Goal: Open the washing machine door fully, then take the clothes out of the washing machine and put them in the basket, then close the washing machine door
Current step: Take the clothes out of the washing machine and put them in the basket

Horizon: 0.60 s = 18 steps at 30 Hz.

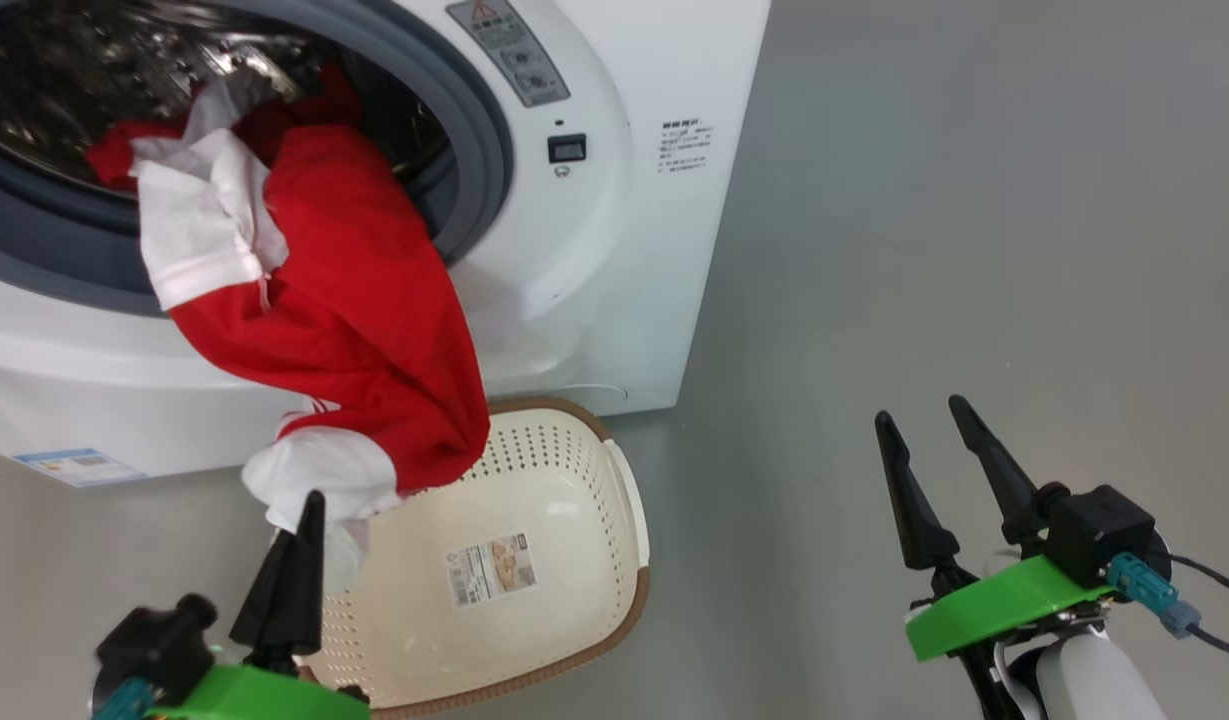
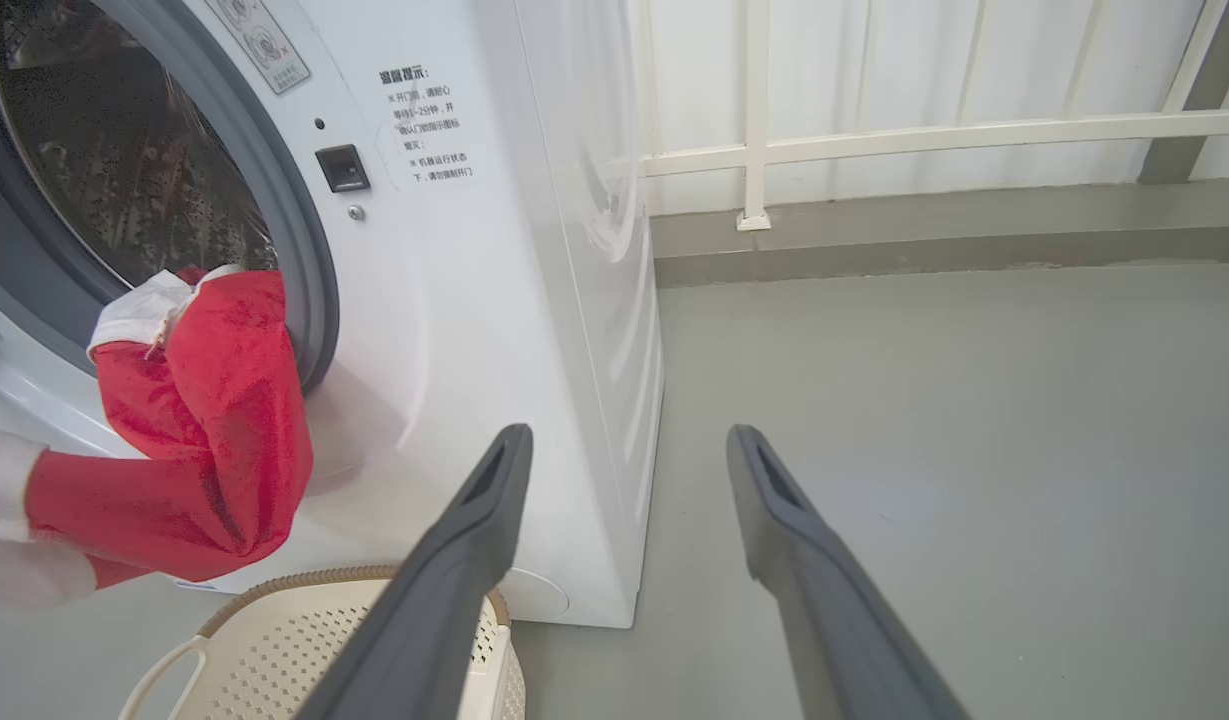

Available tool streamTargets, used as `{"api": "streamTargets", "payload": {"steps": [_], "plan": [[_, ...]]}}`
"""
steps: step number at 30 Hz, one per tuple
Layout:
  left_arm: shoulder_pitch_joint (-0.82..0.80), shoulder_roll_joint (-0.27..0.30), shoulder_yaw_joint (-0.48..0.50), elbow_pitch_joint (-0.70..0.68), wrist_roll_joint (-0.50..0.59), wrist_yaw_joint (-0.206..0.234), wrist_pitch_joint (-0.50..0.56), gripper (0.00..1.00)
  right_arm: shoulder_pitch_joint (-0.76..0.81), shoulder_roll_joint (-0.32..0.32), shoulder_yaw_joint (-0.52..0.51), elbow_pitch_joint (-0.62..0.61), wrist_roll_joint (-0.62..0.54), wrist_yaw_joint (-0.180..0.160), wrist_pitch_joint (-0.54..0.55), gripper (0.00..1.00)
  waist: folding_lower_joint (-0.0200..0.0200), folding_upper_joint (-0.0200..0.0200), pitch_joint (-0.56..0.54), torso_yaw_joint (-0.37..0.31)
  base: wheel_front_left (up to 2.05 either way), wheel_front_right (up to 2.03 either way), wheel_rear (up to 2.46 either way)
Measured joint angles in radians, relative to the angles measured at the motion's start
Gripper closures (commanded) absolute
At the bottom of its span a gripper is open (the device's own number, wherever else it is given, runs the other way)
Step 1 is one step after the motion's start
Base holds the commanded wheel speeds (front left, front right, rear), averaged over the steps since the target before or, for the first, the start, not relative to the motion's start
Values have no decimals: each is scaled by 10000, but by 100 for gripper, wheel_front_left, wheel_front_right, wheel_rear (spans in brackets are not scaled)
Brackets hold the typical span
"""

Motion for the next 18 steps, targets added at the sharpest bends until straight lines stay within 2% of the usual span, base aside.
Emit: {"api": "streamTargets", "payload": {"steps": [4,18], "plan": [[-877,25,-332,1613,-96,-2,-36,100,-198,8,4,-59,-6,0,0,0,0,0,279,-74,0,0,0],[-3475,328,-2075,5764,-614,-2,-36,100,-880,25,113,-245,-44,0,0,0,0,0,1478,-400,0,0,0]]}}
